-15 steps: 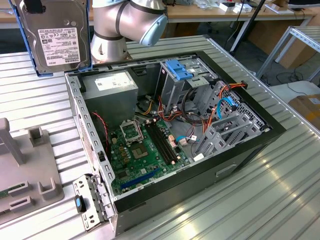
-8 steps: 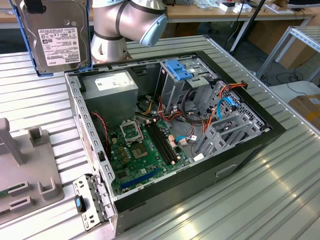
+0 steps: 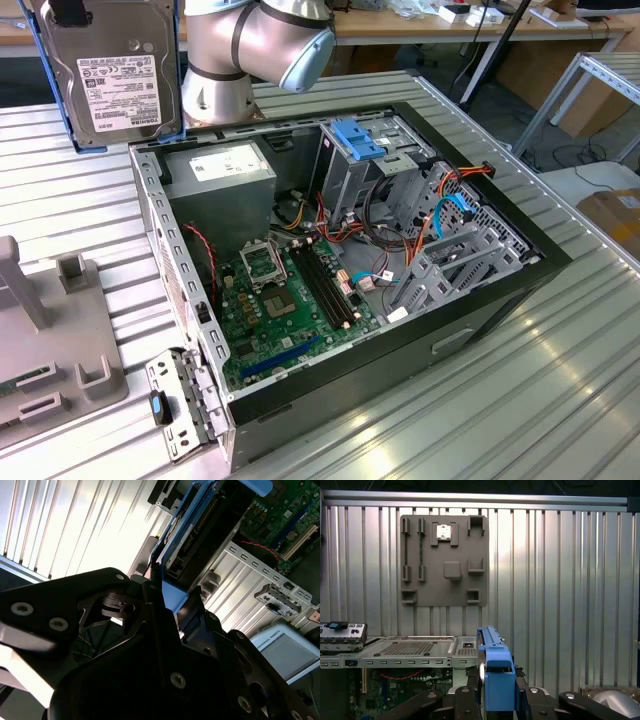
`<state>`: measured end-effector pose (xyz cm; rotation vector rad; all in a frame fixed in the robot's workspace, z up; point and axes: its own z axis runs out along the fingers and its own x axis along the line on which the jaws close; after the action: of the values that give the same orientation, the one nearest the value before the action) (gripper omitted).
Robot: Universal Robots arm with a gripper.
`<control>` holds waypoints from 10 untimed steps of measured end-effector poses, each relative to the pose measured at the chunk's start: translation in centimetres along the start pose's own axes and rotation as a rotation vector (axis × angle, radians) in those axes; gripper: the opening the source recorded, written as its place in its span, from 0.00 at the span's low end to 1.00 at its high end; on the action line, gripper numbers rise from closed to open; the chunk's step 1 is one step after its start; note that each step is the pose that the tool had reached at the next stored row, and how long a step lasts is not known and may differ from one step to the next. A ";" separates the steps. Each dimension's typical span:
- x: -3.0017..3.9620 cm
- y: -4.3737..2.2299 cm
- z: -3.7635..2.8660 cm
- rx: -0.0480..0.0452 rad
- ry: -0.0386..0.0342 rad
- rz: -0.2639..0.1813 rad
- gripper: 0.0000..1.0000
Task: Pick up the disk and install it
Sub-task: 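Pick up the disk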
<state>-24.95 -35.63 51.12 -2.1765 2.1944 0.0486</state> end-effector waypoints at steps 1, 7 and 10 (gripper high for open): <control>-0.01 -1.53 0.02 -0.0001 0.0000 0.000 0.36; -0.02 -2.34 0.03 -0.0001 -0.0001 0.000 0.36; -0.03 -3.09 0.04 -0.0001 0.0000 0.000 0.36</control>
<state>-21.86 -35.63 51.12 -2.1766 2.1944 0.0487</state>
